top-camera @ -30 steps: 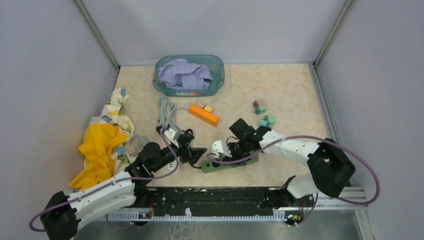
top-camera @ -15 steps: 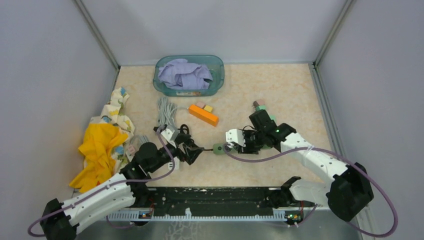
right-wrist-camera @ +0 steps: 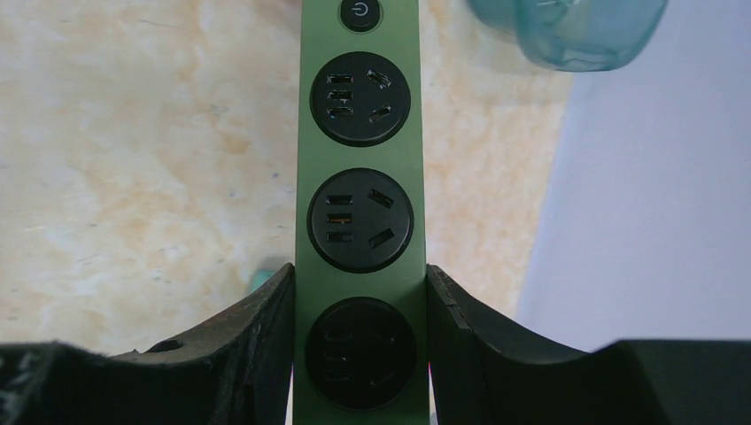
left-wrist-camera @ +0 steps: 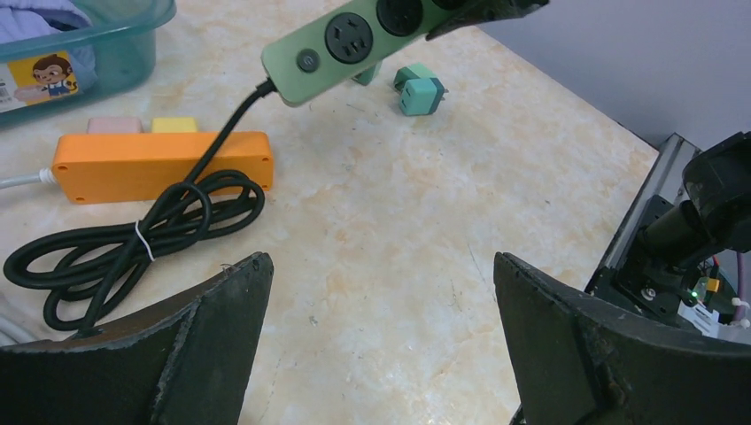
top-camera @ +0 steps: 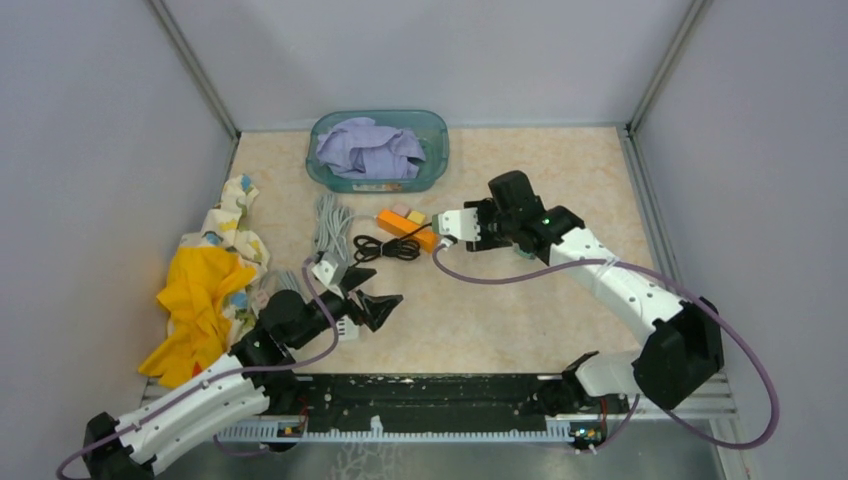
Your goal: Pull the plug off the socket
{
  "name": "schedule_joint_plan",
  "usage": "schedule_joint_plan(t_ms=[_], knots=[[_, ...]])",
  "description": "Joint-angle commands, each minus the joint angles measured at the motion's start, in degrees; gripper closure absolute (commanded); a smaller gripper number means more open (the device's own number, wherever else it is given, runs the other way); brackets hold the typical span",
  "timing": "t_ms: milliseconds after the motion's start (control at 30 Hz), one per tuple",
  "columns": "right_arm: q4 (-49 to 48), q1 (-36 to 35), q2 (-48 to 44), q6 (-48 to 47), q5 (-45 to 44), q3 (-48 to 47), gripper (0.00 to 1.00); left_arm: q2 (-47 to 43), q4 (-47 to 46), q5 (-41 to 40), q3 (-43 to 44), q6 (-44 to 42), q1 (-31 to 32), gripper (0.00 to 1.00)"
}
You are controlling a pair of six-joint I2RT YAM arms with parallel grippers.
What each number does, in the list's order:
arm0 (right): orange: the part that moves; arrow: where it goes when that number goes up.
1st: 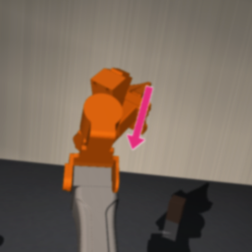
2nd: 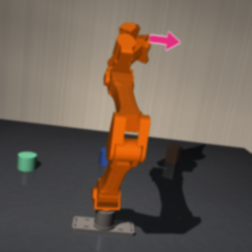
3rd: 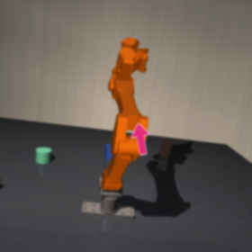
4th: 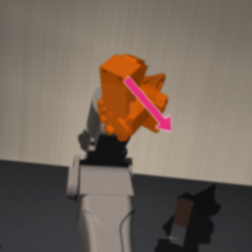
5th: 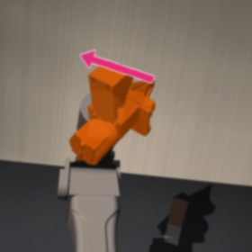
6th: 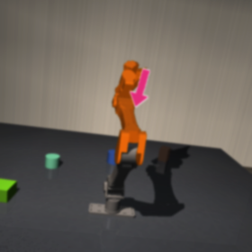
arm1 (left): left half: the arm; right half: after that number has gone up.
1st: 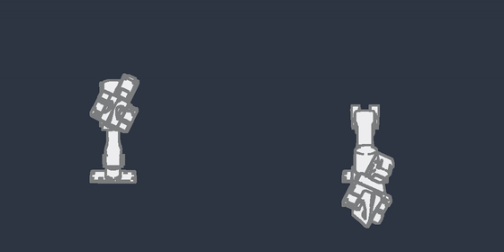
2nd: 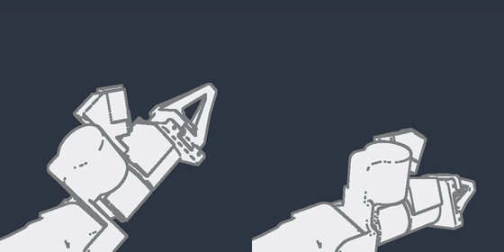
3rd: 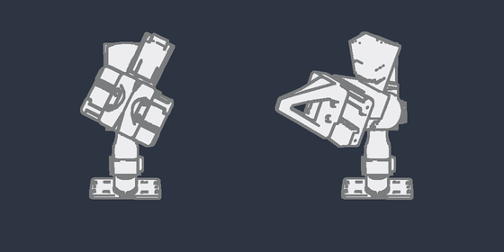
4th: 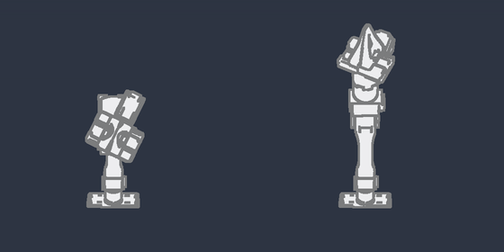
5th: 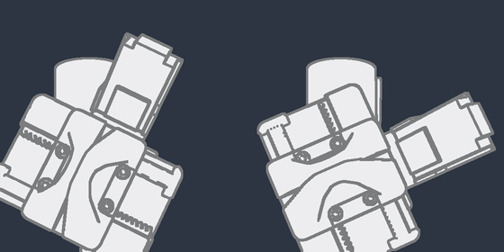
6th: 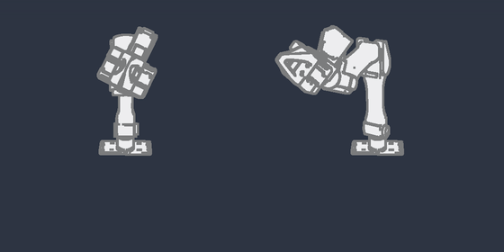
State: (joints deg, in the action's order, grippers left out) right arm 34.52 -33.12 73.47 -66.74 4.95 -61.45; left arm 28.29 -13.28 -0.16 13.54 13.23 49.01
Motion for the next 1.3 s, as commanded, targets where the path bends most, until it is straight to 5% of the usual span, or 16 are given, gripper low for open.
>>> schedule_joint_plan(t_ms=[0,267,667,1033,1267], knots=[[-7.6,1.9,2.8,-4.9,-5.8,-7.1,1.0,-2.0,1.1,-1.4,-0.3,-0.8,-0.3,0.01],[-4.1,3.7,3.8,-8.0,-0.2,-12.1,1.0,-2.9,1.9,-1.9,-0.5,-1.0,-0.3,0.0],[-2.6,5.0,4.6,-6.9,-4.6,-22.7,1.0,-1.4,-0.2,-1.4,-0.4,-0.9,-0.3,0.0],[-1.1,14.8,6.1,-4.0,2.2,-35.2,1.0,-1.8,-0.1,-1.7,-0.6,-0.9,-0.3,0.0],[-2.2,19.0,6.2,-2.7,3.9,-34.8,1.0,-1.3,-1.0,-1.3,-0.6,-0.9,-0.3,0.0]])
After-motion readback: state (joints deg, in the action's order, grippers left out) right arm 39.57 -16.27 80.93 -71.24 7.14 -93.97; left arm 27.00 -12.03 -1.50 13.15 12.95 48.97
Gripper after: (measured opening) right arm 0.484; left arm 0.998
